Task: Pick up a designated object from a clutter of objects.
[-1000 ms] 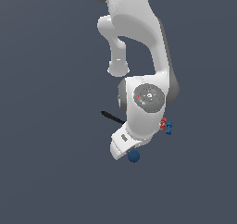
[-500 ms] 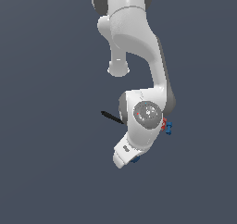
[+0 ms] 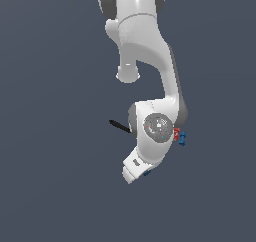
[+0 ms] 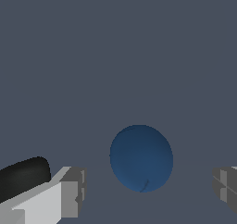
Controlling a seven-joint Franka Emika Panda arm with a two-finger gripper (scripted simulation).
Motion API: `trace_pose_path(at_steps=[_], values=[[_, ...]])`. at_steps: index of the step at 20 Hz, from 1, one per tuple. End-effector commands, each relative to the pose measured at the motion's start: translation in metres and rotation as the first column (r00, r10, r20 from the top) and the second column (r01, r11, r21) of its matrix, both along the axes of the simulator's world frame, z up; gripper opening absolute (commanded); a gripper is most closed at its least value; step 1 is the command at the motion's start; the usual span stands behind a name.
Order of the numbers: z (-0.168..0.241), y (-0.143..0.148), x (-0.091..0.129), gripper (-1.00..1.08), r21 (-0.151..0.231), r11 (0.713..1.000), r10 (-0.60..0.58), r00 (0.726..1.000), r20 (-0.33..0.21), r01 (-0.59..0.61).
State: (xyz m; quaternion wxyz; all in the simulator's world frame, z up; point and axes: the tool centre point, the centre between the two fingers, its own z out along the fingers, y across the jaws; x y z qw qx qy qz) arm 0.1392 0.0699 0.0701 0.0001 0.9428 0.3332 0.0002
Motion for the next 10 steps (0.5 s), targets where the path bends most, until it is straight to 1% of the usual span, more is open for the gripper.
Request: trace_pose_path(at_steps=[1,6,10], values=[[-0.012,0.0,-0.001,1.0,0.0,1.0,0.001,1.0,-0.001,-0.001],[-0.036,0.0,-0.001,1.0,0.0,1.0,0.003,1.0,-0.001,-0.003],[-0.039,0.0,0.0,1.0,0.0,1.0,0.003,1.0,0.0,-0.003]])
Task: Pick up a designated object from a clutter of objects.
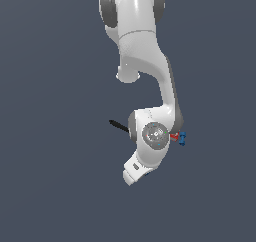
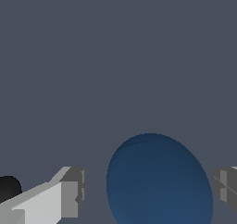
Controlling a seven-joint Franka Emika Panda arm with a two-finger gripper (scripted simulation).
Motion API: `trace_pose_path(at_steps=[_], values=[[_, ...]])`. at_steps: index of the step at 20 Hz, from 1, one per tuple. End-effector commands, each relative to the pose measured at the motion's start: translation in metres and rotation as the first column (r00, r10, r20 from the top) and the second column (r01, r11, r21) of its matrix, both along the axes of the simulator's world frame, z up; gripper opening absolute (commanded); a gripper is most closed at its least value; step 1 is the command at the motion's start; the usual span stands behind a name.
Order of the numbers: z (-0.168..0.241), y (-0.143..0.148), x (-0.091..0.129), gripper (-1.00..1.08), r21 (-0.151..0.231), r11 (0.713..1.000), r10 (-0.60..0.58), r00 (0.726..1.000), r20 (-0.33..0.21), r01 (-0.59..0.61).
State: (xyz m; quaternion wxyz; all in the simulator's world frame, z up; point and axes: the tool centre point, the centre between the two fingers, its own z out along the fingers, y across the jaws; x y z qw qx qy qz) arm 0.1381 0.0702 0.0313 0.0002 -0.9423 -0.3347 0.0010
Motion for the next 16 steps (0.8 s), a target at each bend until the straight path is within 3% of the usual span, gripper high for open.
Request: trace_pose_path(at_steps=[1,2,16], values=[[-0.0002,0.0003,0.0013,1.0,0.0,1.0,0.0,1.0,0.002,0.0],[-0.0002,0.0003,0.0013,-1.0,0.0,1.0,0.0,1.0,0.002,0.0],[0.004,0.0007,0.0006,-1.0,0.0,1.0,0.0,1.0,0.001,0.0]])
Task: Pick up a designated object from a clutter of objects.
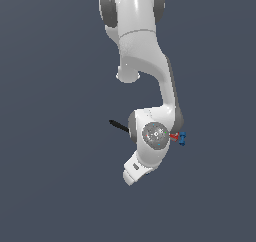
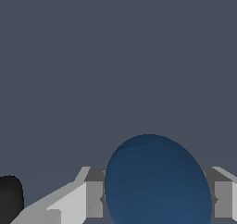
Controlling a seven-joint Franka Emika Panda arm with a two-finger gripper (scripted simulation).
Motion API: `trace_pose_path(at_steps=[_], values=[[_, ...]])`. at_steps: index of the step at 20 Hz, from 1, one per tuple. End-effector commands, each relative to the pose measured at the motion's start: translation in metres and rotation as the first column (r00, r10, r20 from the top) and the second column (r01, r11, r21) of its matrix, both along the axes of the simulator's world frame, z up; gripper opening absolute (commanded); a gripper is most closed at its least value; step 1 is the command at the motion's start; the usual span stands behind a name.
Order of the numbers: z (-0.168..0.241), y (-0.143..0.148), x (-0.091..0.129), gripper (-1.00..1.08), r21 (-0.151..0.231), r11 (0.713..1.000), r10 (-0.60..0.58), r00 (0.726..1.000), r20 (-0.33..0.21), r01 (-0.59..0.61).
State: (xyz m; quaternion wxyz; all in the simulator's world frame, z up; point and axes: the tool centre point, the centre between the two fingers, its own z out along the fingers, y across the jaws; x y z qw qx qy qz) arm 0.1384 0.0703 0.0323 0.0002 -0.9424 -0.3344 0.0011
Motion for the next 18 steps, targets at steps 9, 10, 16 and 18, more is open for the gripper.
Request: trace_pose_path(at_steps=[9,10,16,18], values=[[0.047,0.011,-0.005,-1.0,0.0,1.0,0.001,1.0,0.002,-0.001],[0.056,0.013,-0.006,-1.0,0.0,1.0,0.001,1.0,0.002,-0.001],[0.118,0.027,-0.014,-1.0,-0.001,1.0,0.001,1.0,0.002,-0.001],[0.141,0.032,-0.017,-1.0,-0.001,1.0,0.001,1.0,0.002,-0.001]])
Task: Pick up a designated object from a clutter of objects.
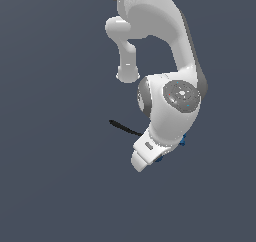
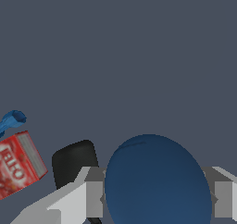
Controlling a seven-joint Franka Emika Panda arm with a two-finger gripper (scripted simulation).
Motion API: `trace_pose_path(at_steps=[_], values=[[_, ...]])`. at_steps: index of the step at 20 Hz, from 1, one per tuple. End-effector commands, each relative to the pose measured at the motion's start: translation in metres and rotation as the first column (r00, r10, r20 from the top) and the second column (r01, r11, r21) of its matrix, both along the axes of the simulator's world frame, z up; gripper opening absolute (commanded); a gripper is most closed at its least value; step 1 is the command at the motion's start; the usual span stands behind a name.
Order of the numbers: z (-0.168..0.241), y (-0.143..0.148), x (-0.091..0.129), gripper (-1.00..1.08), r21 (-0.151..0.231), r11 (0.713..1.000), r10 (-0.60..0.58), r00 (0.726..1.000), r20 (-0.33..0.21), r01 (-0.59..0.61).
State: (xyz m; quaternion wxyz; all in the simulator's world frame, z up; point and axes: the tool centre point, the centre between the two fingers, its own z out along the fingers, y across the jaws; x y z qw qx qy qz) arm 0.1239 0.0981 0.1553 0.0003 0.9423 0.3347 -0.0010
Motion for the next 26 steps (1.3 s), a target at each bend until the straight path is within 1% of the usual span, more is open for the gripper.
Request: trace_pose_path(at_steps=[1,9,14,20,26], values=[[0.03,0.007,-0.003,-1.0,0.0,1.0,0.0,1.0,0.001,0.0],[0.121,0.027,-0.013,-1.0,0.001,1.0,0.001,1.0,0.001,-0.001],[0.166,0.038,-0.016,-1.0,0.001,1.0,0.0,1.0,0.002,0.0],[0.198,0.045,-0.017,-1.0,0.001,1.0,0.0,1.0,0.002,0.0],[0.21,0.048,-0.017,-1.0,0.001,1.0,0.0,1.0,0.002,0.0]])
